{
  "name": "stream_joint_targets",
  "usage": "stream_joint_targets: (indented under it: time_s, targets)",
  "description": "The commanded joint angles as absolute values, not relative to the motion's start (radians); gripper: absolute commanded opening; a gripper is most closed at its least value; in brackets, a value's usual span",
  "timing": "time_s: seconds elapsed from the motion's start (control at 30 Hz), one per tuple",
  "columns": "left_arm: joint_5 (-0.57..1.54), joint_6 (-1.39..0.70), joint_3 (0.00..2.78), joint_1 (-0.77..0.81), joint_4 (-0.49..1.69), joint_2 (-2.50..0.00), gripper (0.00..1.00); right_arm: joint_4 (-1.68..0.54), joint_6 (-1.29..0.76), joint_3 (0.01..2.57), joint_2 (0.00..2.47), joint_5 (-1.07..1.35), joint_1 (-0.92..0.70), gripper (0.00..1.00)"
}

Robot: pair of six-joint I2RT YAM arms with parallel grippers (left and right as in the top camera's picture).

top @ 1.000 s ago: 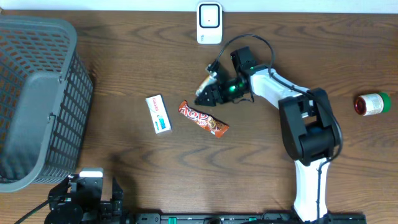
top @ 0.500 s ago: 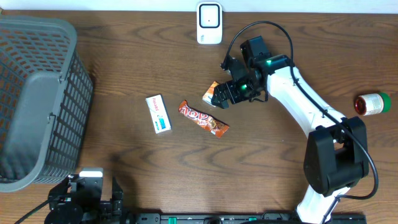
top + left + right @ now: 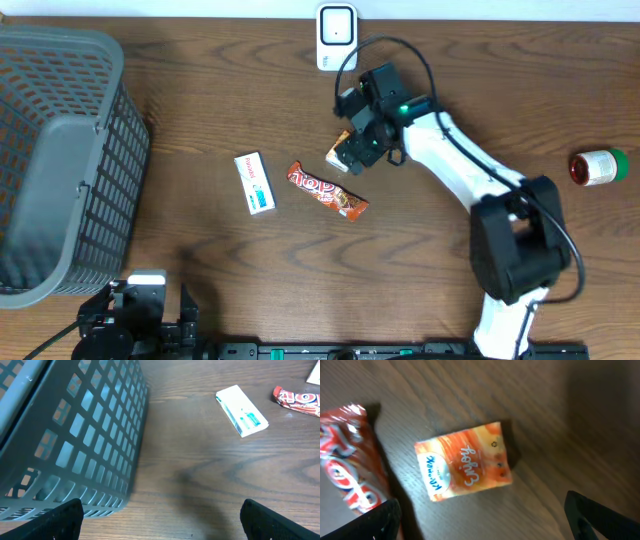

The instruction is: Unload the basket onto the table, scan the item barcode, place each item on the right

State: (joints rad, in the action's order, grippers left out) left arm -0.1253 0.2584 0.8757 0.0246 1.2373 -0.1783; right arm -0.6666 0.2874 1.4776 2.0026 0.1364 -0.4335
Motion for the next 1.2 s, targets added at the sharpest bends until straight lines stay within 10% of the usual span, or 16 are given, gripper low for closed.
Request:
stream_joint_targets:
  time_s: [0.0,0.37,0.67,0.97,1.17]
  targets:
    - [-0.12,0.257,0.881,0.03,1.238,-0.173,0.99,-0.659,0.363,1.476,2.103,0.193,-0.443,0.99]
    - [-0.12,0.257,0.881,0.03,1.238,-0.173,0.99,-0.532,0.386,1.476,2.151,0.12,-0.492,0.99]
    - [-0.119,0.257,0.881,0.03,1.238,-0.173,0.99,-0.624,0.309,1.486,2.165,0.079,-0.488,0.64]
    - [-0.12,0.257,0.881,0.03,1.238,-0.173,0.99,-1.122,0.268,1.773,2.164,0.08,-0.488,0.54]
    - [-0.12,0.257,0.881,0.03,1.238,-0.173,0.99,-1.33,0.599,1.87,2.164,0.234,-0.5,0.54]
